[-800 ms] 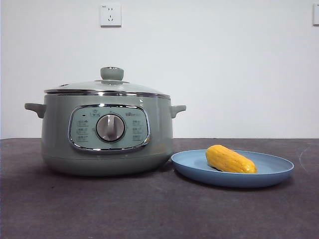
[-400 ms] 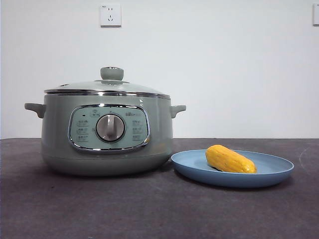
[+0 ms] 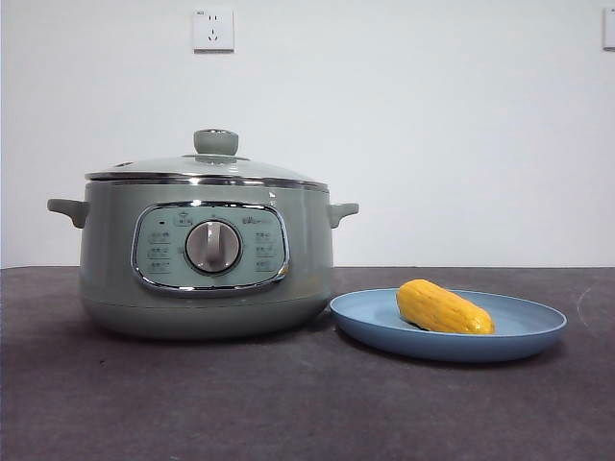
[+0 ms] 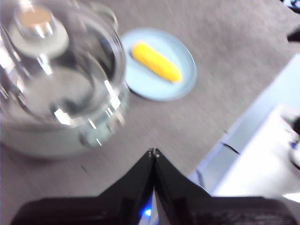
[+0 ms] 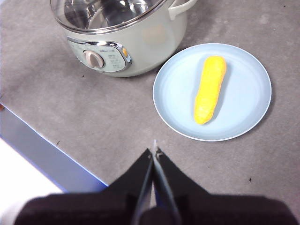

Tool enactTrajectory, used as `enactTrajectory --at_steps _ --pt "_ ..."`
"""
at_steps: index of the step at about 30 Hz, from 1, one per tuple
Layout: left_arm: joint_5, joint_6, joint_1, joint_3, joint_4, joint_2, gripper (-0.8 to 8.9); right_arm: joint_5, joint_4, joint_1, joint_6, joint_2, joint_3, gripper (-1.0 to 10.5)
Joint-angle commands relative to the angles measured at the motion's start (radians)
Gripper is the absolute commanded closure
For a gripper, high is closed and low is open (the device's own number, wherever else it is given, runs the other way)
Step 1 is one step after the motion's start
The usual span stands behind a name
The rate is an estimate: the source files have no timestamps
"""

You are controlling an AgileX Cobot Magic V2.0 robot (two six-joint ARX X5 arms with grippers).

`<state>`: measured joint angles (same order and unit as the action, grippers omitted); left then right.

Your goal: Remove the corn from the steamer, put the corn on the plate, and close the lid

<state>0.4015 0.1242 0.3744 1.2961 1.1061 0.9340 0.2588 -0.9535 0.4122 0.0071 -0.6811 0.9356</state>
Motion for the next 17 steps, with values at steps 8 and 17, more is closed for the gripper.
enactTrajectory --at_steps 8,17 --pt "-0.051 0.194 -0.204 -0.116 -0.600 -0.189 8.16 -0.003 0.002 0.001 -0.001 0.001 -0.003 9.5" --pt "-0.151 0.195 -0.397 -0.605 -0.970 -0.506 8.17 -0.003 0.002 0.001 -0.001 0.001 -0.003 9.5"
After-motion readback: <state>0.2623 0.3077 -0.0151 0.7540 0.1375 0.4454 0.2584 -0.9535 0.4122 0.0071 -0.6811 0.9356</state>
